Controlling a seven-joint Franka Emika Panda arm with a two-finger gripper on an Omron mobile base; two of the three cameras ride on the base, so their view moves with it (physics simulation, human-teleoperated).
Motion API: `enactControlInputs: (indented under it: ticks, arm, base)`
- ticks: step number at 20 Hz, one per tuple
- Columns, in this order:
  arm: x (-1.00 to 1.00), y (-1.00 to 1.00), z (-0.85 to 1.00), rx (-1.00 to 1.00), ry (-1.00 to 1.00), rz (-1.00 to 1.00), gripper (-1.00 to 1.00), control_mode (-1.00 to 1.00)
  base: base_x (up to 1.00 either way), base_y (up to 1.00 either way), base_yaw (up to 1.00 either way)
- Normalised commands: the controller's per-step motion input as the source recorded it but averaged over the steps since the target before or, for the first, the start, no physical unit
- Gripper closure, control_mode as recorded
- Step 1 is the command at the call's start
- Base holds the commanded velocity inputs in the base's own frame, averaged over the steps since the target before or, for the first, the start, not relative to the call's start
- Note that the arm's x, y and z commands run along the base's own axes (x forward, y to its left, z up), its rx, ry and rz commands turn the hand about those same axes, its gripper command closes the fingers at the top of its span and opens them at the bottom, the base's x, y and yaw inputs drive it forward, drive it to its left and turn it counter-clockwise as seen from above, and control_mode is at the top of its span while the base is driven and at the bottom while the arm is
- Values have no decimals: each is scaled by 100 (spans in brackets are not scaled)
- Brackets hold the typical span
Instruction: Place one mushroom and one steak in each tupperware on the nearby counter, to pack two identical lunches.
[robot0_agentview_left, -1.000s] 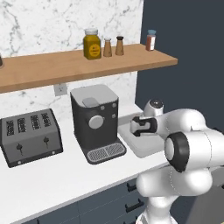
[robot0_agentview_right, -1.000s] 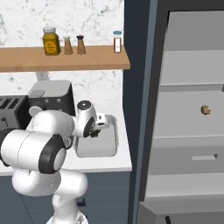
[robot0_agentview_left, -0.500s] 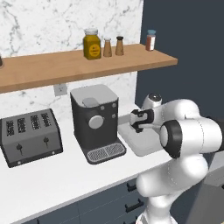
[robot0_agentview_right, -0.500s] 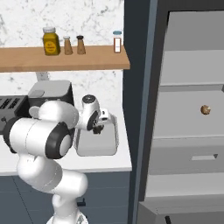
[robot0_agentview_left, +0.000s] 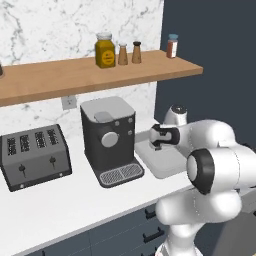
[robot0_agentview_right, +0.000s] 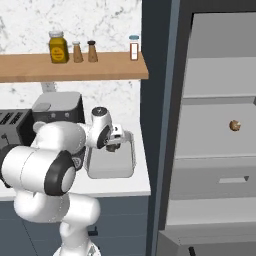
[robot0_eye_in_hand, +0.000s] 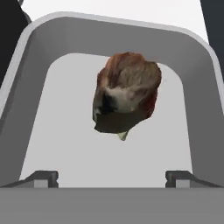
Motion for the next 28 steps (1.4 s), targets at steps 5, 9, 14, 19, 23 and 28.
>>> enactControlInputs:
  ticks: [5, 9, 14, 19, 23, 28]
  arm:
    - [-70, 5, 41, 0, -5, -2, -100, -100]
    - [-74, 3, 53, 0, 0, -5, -100, -100]
    - [-75, 6, 71, 11, 0, -12, -100, -100]
    - [-74, 6, 66, 16, -2, -21, -100, -100]
    - [-83, 16, 10, 3, -12, -30, -100, -100]
    - [-47, 13, 24, -1, -2, -25, -100, -100]
  base:
    - [0, 0, 0]
    - [0, 0, 0]
    - [0, 0, 0]
    - [0, 0, 0]
    - [0, 0, 0]
    - [0, 0, 0]
